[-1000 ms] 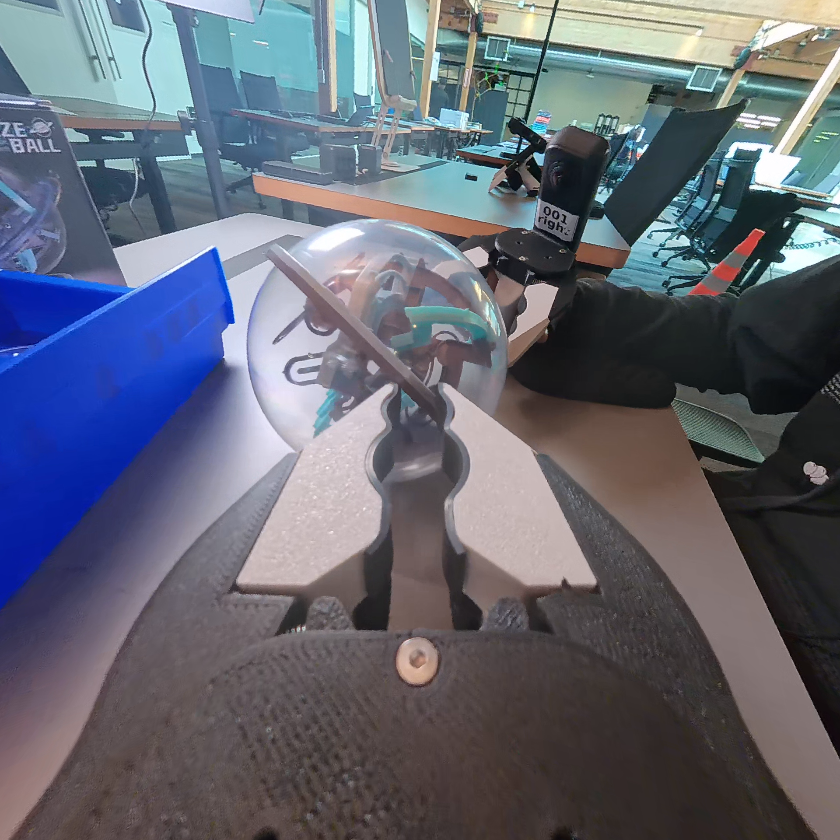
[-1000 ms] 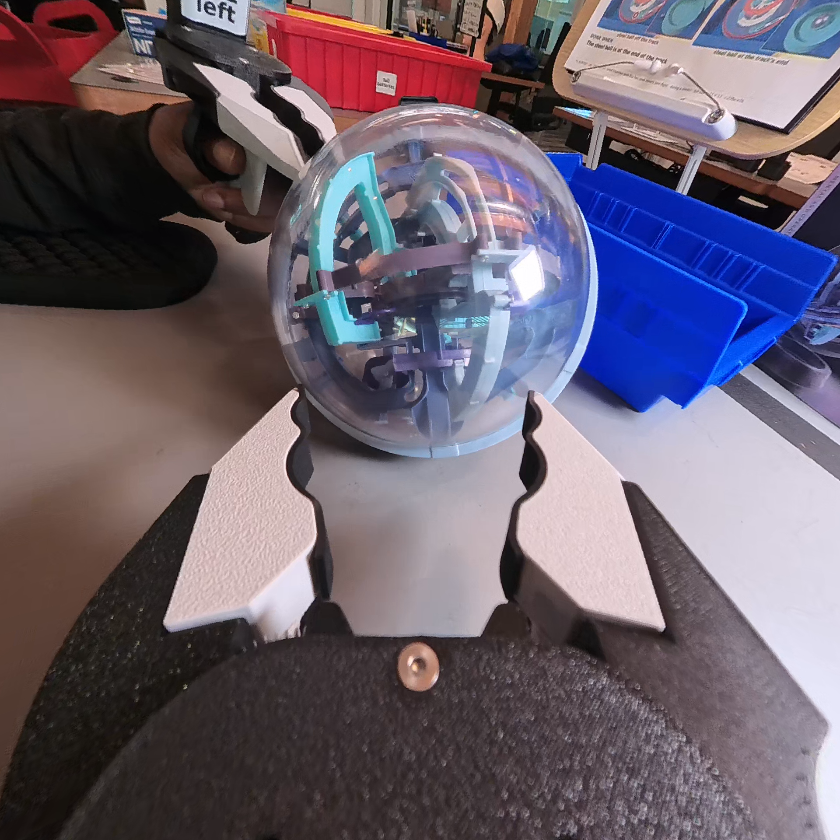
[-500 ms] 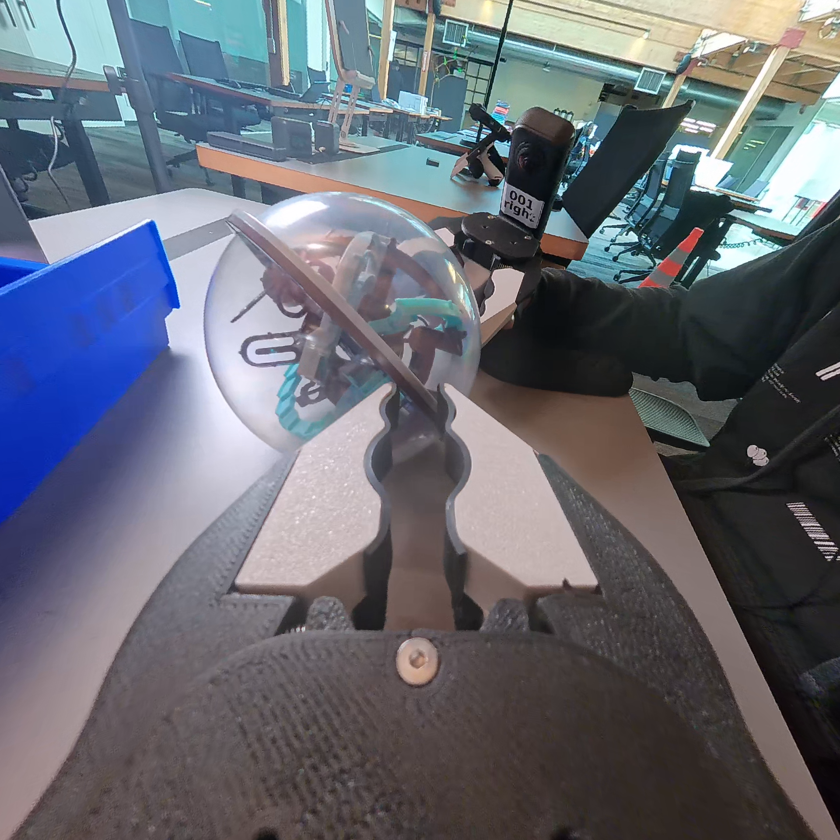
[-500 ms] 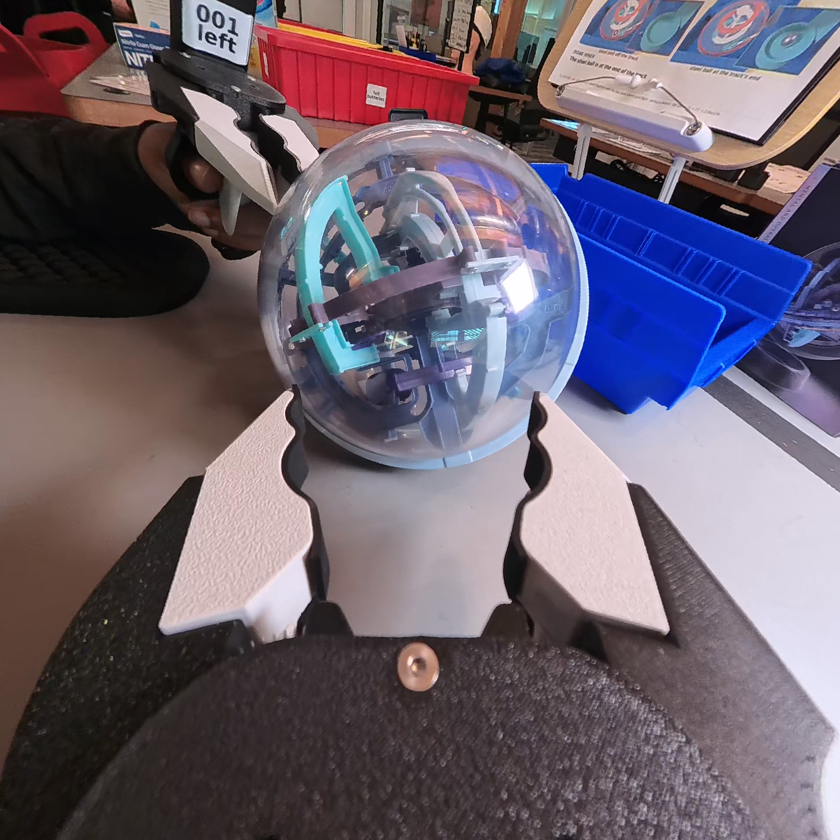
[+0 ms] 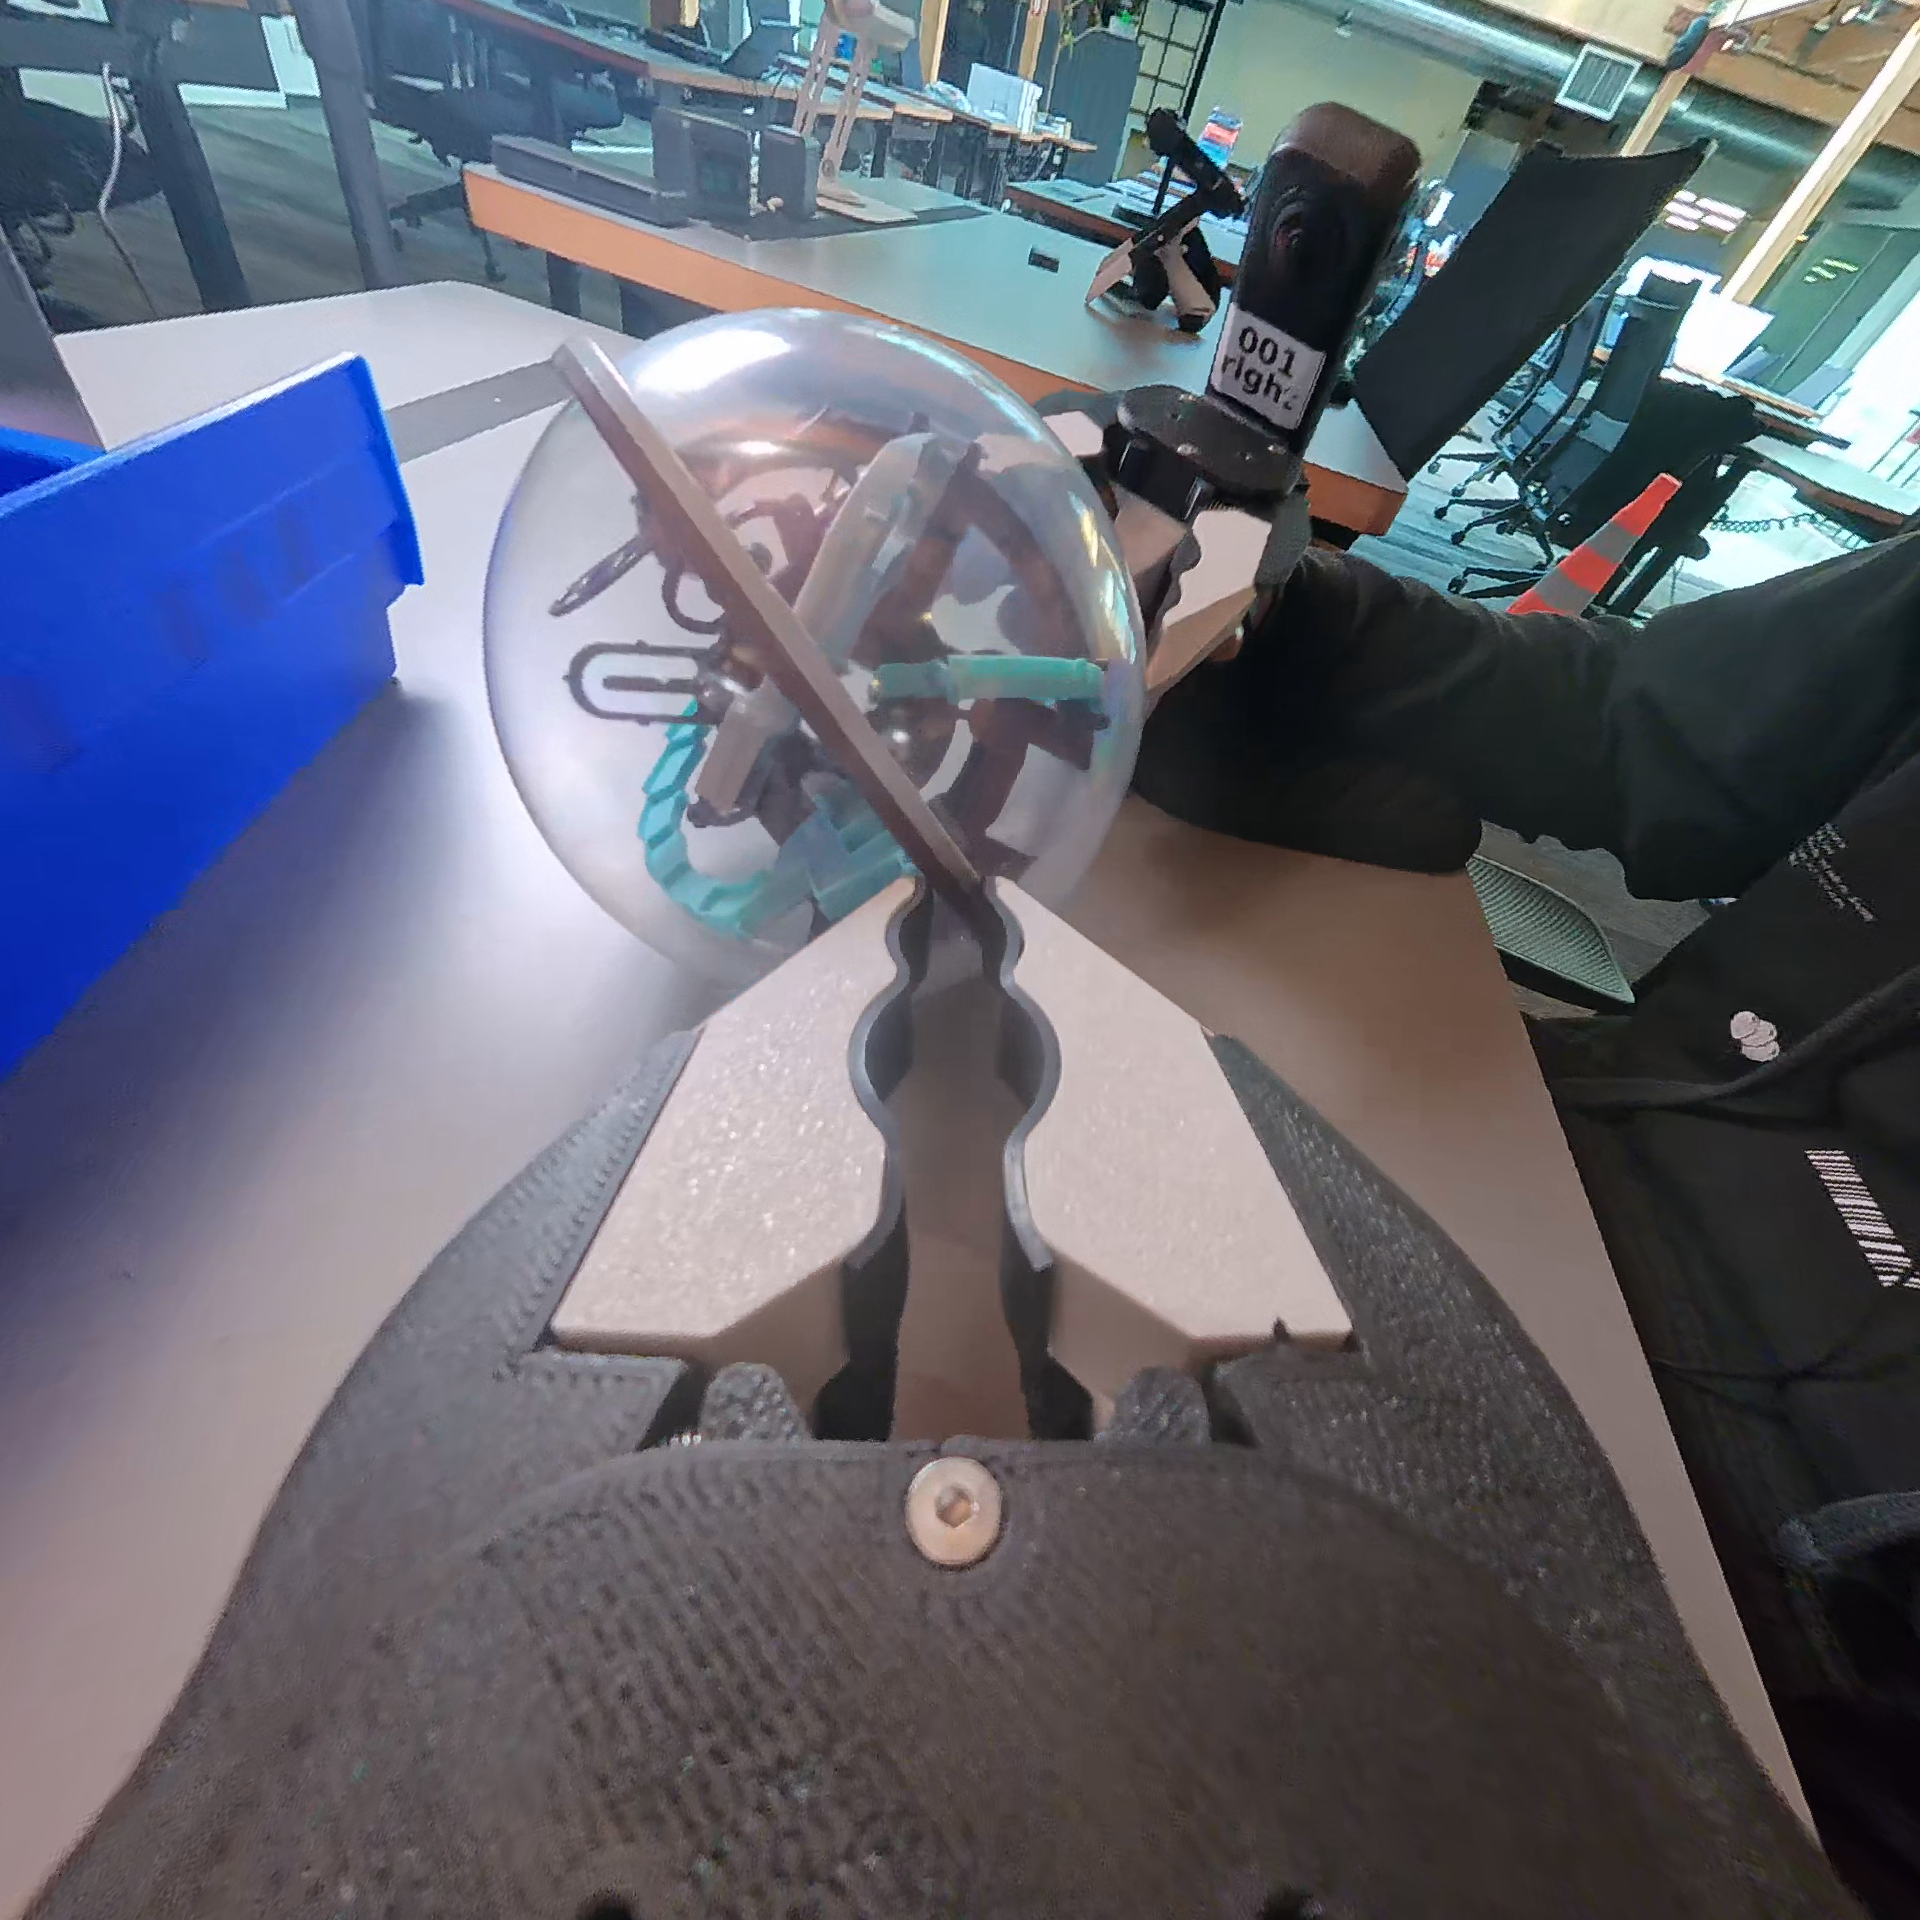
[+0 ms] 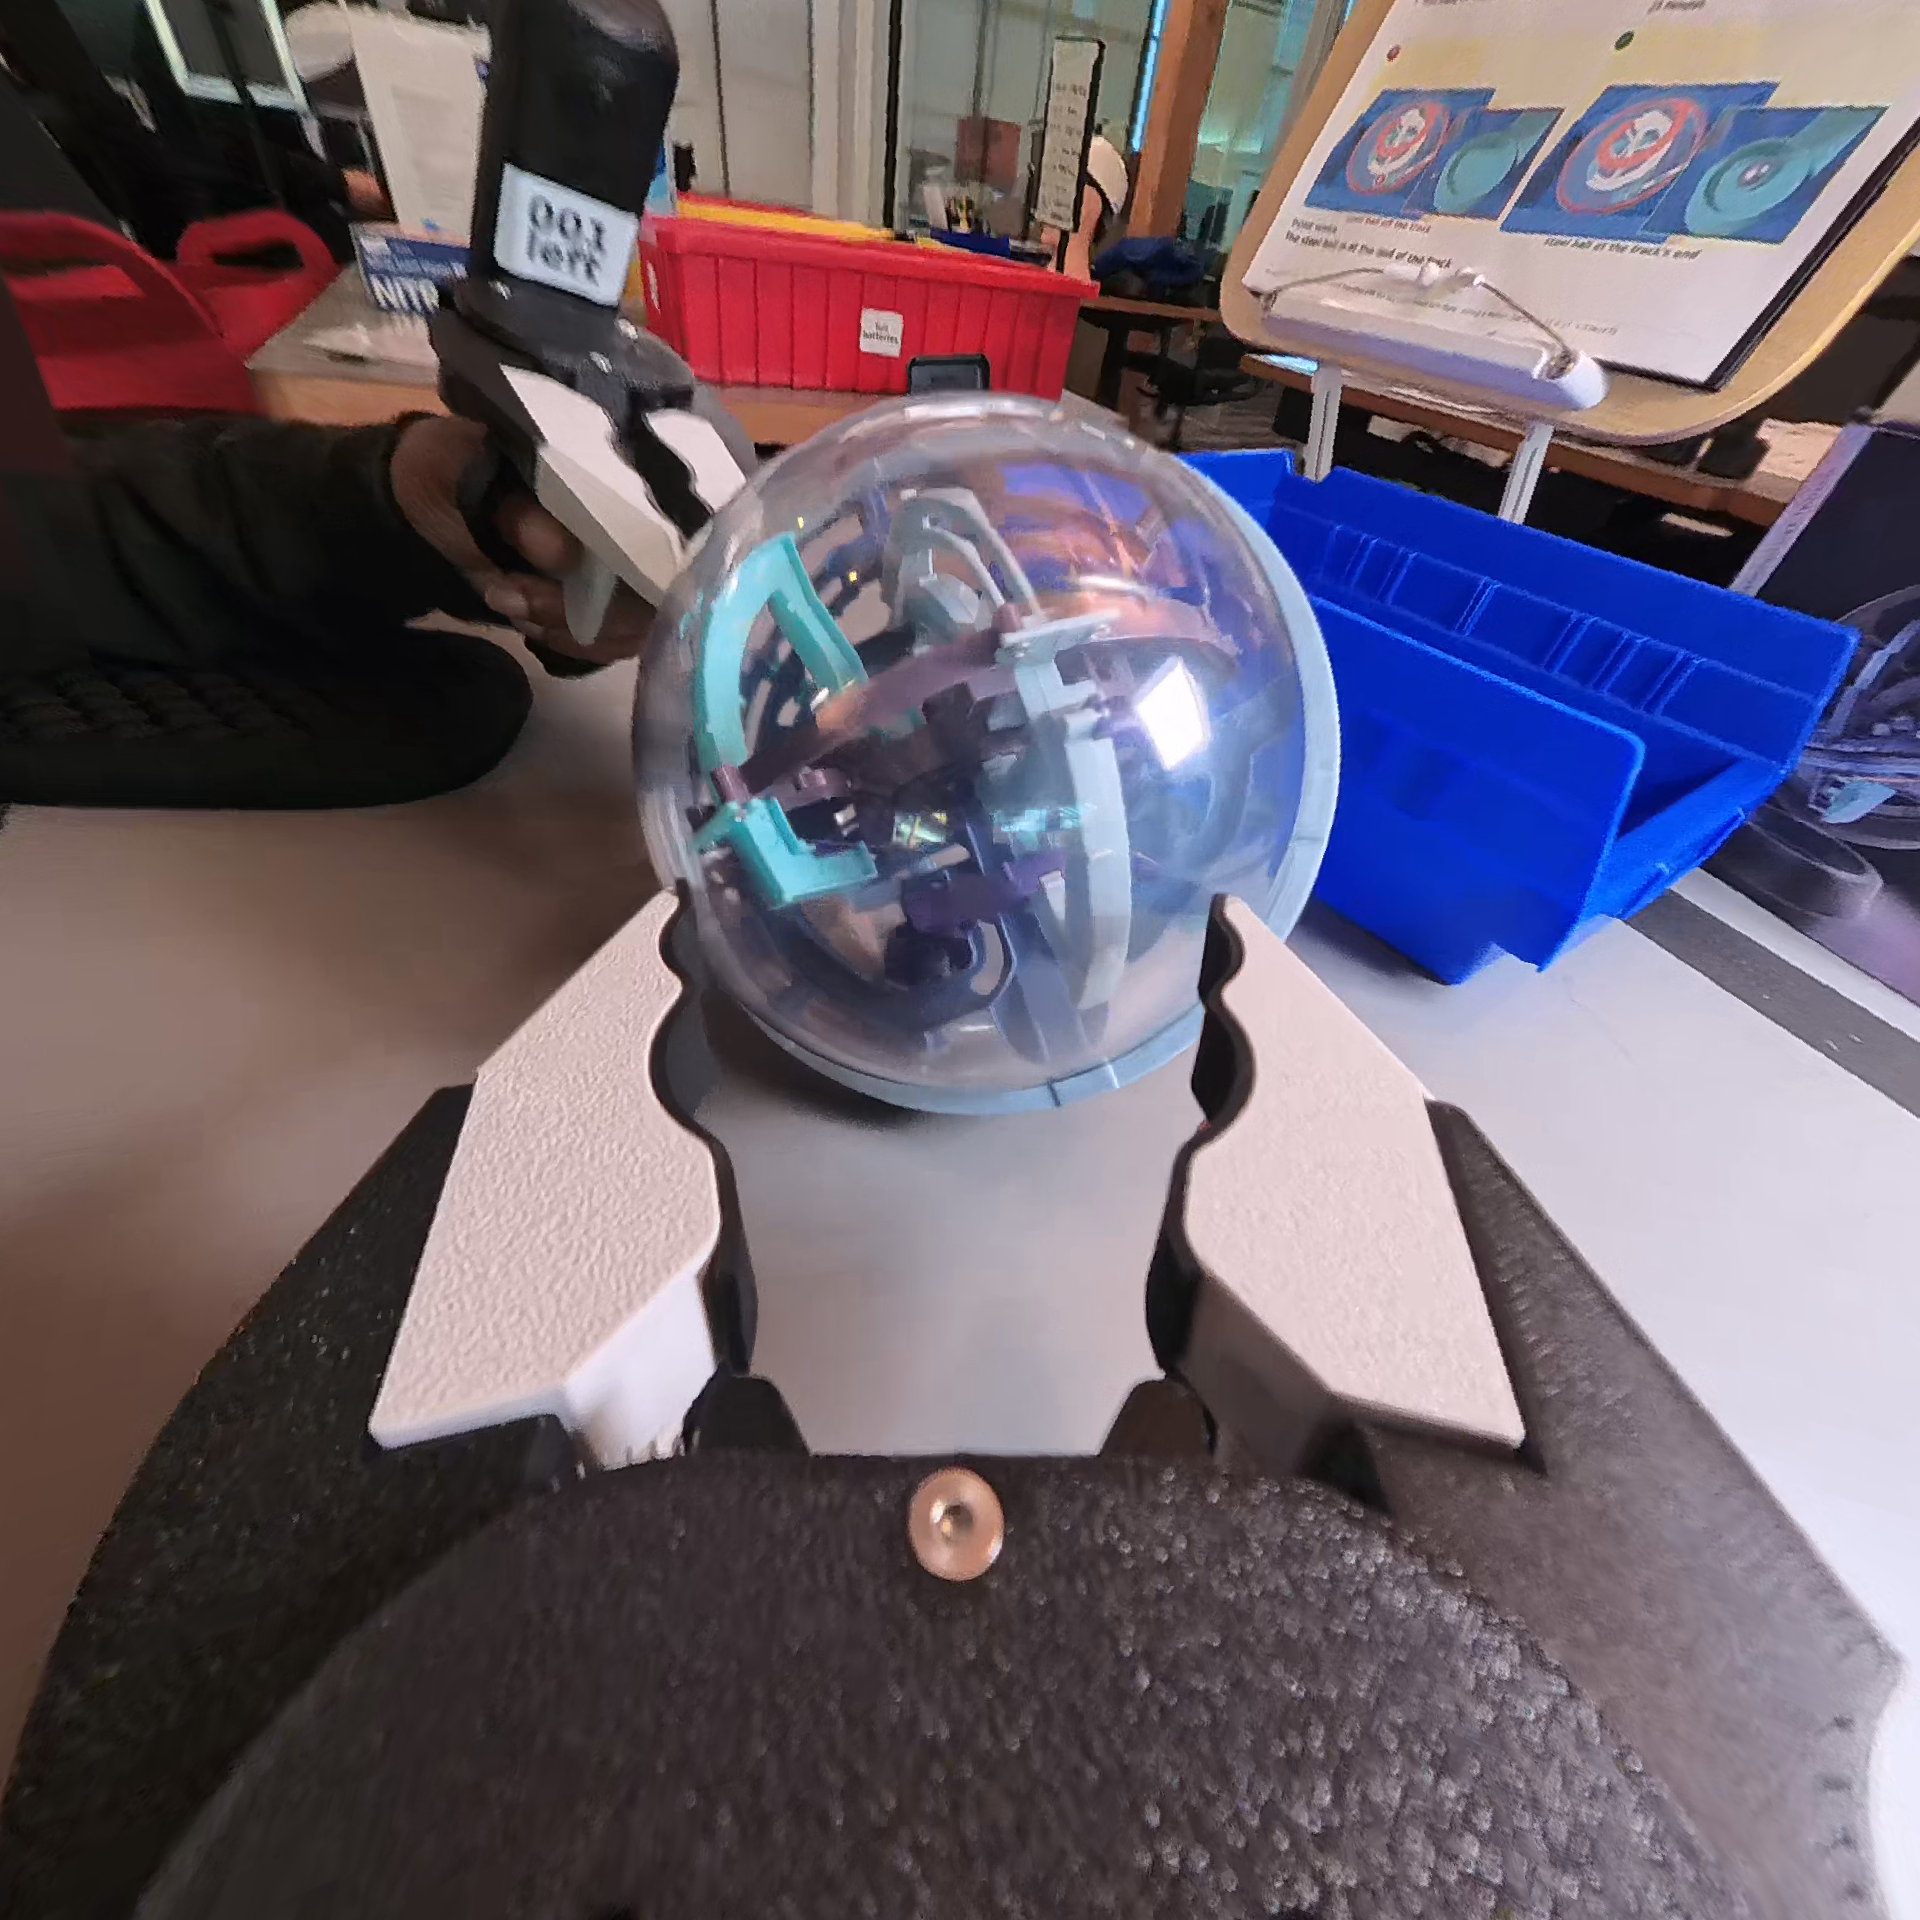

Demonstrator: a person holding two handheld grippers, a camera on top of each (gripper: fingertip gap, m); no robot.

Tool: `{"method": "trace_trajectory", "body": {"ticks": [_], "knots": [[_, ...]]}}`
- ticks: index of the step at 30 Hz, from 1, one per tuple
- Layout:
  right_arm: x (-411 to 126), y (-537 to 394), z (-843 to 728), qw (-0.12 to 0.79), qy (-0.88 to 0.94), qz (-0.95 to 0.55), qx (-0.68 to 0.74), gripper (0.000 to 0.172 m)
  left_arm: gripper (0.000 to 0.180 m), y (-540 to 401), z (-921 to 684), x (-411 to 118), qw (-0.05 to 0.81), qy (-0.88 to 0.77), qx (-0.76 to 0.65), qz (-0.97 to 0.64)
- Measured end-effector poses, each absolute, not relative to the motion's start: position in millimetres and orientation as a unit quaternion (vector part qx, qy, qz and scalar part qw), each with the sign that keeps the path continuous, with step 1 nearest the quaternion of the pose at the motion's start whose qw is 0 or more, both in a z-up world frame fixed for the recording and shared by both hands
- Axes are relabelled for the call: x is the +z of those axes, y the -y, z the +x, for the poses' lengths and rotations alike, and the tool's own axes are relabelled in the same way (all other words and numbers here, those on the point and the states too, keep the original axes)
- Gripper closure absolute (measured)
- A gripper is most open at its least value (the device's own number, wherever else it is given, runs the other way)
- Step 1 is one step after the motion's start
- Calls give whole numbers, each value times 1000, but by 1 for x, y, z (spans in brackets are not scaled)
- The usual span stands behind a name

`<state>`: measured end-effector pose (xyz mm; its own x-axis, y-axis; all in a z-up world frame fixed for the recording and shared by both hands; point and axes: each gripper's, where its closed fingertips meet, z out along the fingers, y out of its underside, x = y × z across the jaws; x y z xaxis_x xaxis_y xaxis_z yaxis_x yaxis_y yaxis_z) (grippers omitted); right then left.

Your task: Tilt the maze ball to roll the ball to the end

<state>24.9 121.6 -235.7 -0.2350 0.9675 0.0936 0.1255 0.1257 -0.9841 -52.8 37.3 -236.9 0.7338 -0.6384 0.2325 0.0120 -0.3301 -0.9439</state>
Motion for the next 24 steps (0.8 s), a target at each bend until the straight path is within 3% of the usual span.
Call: {"method": "trace_trajectory", "body": {"ticks": [3,7,9,13,16,22,24], "knots": [[-218,-130,30,410,568,-457,549,77,171,-37,-57,-240,529,-192,-311,-766],[-235,-166,34,392,555,-517,520,78,124,-49,-81,-232,561,-127,-305,-759],[-256,-174,33,364,576,-540,493,85,119,-54,-88,-225,580,-102,-326,-740],[-286,-160,27,254,629,-552,485,103,133,-56,-75,-219,562,-103,-402,-716],[-298,-140,28,190,675,-527,481,112,144,-58,-68,-227,552,-121,-385,-730],[-292,-143,18,195,664,-522,498,120,172,-61,-77,-240,546,-88,-375,-744],[-284,-147,15,217,654,-514,511,124,172,-64,-83,-244,544,-71,-367,-751]]}}
